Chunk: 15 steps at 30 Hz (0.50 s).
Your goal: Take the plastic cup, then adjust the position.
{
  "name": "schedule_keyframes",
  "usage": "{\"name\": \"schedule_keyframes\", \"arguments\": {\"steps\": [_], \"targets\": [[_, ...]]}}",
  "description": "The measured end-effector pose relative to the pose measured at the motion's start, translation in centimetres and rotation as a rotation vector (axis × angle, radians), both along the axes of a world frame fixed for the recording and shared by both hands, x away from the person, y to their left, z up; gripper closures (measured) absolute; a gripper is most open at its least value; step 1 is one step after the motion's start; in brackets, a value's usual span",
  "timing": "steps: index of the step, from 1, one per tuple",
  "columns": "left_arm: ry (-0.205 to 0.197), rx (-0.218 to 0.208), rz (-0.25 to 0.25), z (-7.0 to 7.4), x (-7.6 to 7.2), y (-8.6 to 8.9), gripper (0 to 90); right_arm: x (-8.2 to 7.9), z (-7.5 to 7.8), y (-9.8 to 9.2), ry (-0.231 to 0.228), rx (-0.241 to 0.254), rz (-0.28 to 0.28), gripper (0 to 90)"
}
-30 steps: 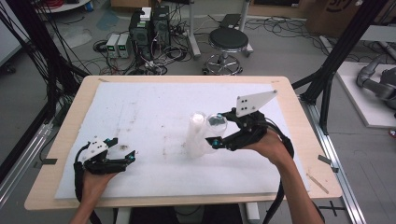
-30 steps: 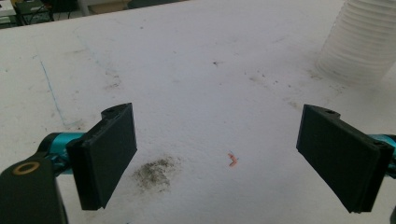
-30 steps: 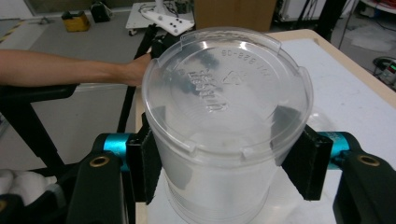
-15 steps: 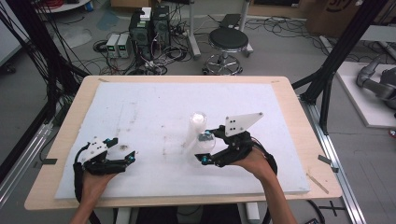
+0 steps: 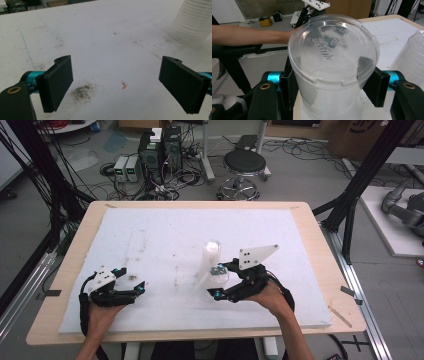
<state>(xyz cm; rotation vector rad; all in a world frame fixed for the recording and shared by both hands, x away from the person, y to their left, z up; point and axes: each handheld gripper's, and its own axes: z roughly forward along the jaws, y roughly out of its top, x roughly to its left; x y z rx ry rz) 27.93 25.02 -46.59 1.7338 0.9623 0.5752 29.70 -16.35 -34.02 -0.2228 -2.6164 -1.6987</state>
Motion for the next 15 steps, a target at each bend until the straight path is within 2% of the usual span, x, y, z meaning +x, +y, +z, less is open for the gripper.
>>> {"name": "schedule_keyframes", "arguments": {"steps": [15], "targets": [[0.021,0.005,0.001,0.02,0.21,-0.07,12.0,-0.20,-0.35,-0.20,0.005,-0.004,-0.006,37.1]]}}
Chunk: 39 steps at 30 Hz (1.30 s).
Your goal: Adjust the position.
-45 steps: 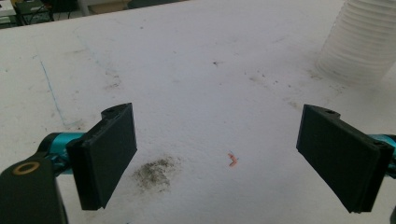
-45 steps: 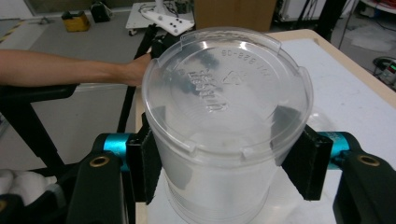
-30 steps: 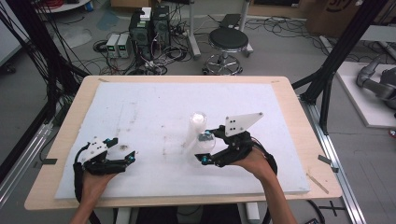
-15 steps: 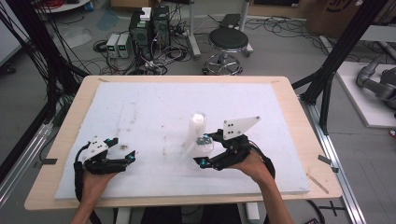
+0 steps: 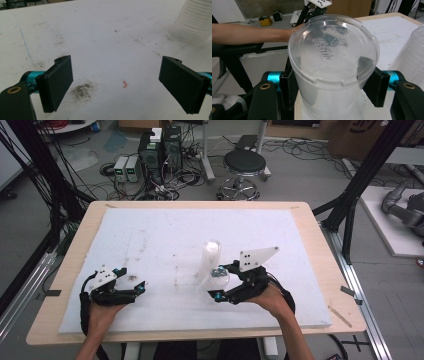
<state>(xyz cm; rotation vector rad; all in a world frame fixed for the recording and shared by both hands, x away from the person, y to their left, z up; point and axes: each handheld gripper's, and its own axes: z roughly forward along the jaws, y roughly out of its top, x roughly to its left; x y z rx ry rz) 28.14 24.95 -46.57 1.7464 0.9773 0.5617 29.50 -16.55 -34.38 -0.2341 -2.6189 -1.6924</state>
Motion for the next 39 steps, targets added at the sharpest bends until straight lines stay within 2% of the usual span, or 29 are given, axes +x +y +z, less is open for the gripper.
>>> {"name": "schedule_keyframes", "arguments": {"steps": [6,10,12,14,19,20,26,34,39], "targets": [[-0.009,-0.002,-0.008,0.0,0.0,0.1,12.0,0.1,0.0,-0.2,0.004,0.001,-0.004,37.1],[-0.014,-0.011,-0.039,0.1,-0.2,0.0,12.0,0.2,-0.1,-0.1,0.006,0.007,-0.004,37.1],[-0.013,-0.023,-0.076,0.3,-0.3,-0.1,12.0,0.3,-0.1,-0.1,0.006,0.013,0.002,37.1],[-0.031,-0.028,-0.108,0.8,-0.5,-0.2,12.0,0.4,0.0,-0.1,0.010,0.020,0.003,37.1],[-0.076,-0.091,-0.236,2.5,-0.9,-0.5,11.9,0.5,0.1,-0.1,0.017,0.047,0.017,37.1],[-0.082,-0.108,-0.277,3.0,-1.0,-0.5,11.8,0.6,0.1,-0.1,0.014,0.051,0.021,37.1],[-0.077,-0.140,-0.449,4.7,-0.8,-1.1,11.3,0.6,0.3,-0.2,0.023,0.072,0.038,37.1],[-0.071,-0.136,-0.539,6.0,-0.2,-3.3,8.4,0.6,0.5,-0.1,0.027,0.083,0.045,37.2],[-0.080,-0.169,-0.620,6.6,0.1,-5.8,8.4,0.6,0.6,0.1,0.028,0.098,0.060,37.5]]}}
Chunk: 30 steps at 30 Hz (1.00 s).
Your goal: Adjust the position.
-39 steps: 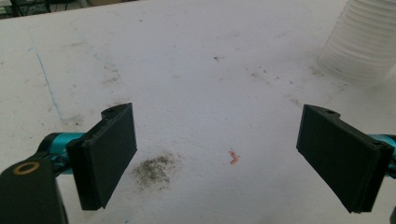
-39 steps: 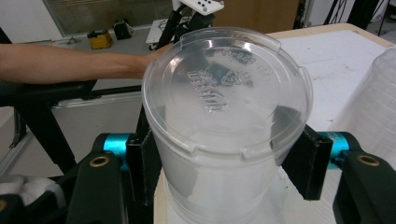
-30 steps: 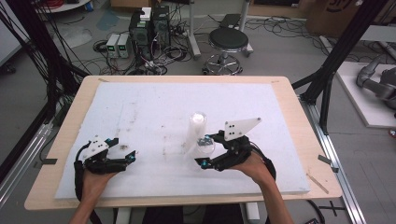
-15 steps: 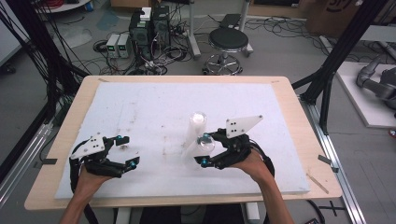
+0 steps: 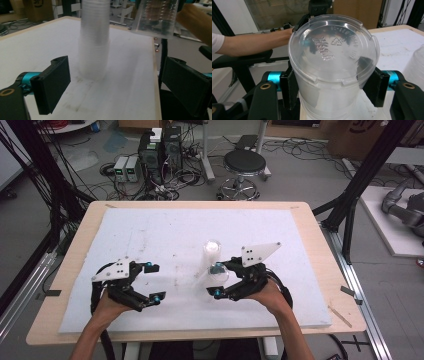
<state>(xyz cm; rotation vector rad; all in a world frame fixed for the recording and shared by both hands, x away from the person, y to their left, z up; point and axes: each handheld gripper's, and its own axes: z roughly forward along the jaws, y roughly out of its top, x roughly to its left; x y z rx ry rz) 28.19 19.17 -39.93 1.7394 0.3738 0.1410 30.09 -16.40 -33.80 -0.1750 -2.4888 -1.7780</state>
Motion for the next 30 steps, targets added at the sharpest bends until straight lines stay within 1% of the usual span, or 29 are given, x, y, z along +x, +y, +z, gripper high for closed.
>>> {"name": "schedule_keyframes", "arguments": {"steps": [3,7,12,15,18,22,25,26,28,30], "targets": [[-0.003,-0.015,-0.048,0.2,0.0,-1.8,8.4,0.0,0.0,0.2,0.000,0.006,0.013,37.9],[-0.003,-0.006,-0.101,0.3,0.0,-3.9,8.3,-0.1,-0.1,0.5,0.007,0.006,0.017,37.9],[-0.002,-0.022,-0.155,0.2,0.0,-6.0,8.3,-0.2,-0.2,0.8,0.007,0.008,0.030,37.9],[-0.001,-0.035,-0.198,0.3,-0.1,-7.0,8.3,-0.2,-0.2,0.8,0.007,0.010,0.030,37.9],[-0.004,-0.048,-0.216,0.4,-0.2,-7.7,8.4,-0.2,-0.2,0.8,0.009,0.013,0.030,37.9],[0.007,-0.054,-0.240,0.4,-0.1,-8.7,8.4,-0.3,-0.2,1.0,0.010,0.022,0.040,37.9],[0.016,-0.070,-0.252,0.4,-0.1,-9.3,8.4,-0.3,-0.2,1.2,0.010,0.021,0.047,37.9],[0.017,-0.075,-0.255,0.4,0.0,-9.5,8.6,-0.3,-0.3,1.3,0.004,0.027,0.048,37.9],[0.024,-0.083,-0.264,0.4,0.1,-9.6,9.6,-0.3,-0.2,1.3,0.013,0.023,0.050,37.9],[0.025,-0.088,-0.269,0.4,0.2,-9.6,12.0,-0.3,-0.3,1.3,0.012,0.025,0.053,37.9]]}}
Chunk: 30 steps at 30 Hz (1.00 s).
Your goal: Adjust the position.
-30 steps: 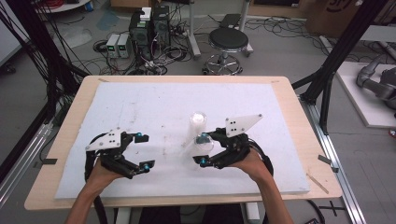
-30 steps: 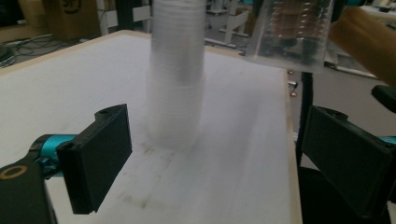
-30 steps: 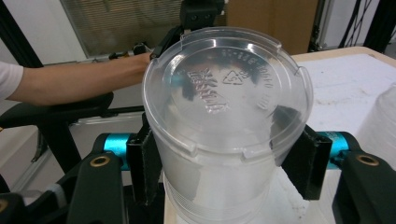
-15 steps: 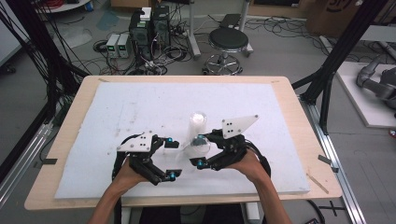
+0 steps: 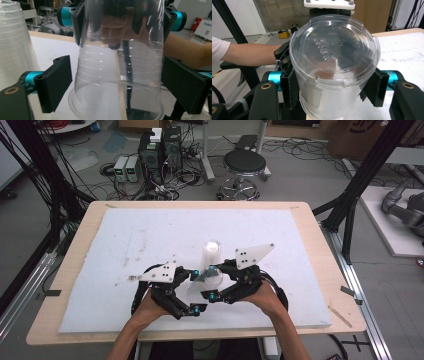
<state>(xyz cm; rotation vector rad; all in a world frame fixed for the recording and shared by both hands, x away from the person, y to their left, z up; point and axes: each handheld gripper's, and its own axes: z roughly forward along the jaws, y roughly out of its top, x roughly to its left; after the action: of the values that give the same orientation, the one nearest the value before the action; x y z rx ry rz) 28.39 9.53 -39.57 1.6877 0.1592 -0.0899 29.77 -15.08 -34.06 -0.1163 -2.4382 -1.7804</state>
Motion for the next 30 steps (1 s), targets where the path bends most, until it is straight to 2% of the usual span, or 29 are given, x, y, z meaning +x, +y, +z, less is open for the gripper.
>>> {"name": "schedule_keyframes", "arguments": {"steps": [5,10,23,26,30], "targets": [[0.021,-0.015,-0.015,-0.13,0.25,0.20,18.0,-0.07,0.03,0.01,0.004,0.014,0.005,37.9],[0.021,-0.008,-0.025,-0.23,0.32,0.31,23.4,-0.08,-0.01,0.07,0.002,0.012,0.009,37.9],[0.021,-0.006,-0.042,-0.29,0.39,0.35,26.2,-0.01,-0.16,0.13,0.004,0.015,0.013,37.9],[0.007,-0.003,-0.043,-0.25,0.32,0.44,29.4,-0.03,-0.23,0.19,-0.001,0.004,0.006,34.9],[0.014,0.004,-0.045,-0.28,0.32,0.54,29.5,-0.14,-0.31,0.33,-0.004,-0.003,0.012,31.0]]}}
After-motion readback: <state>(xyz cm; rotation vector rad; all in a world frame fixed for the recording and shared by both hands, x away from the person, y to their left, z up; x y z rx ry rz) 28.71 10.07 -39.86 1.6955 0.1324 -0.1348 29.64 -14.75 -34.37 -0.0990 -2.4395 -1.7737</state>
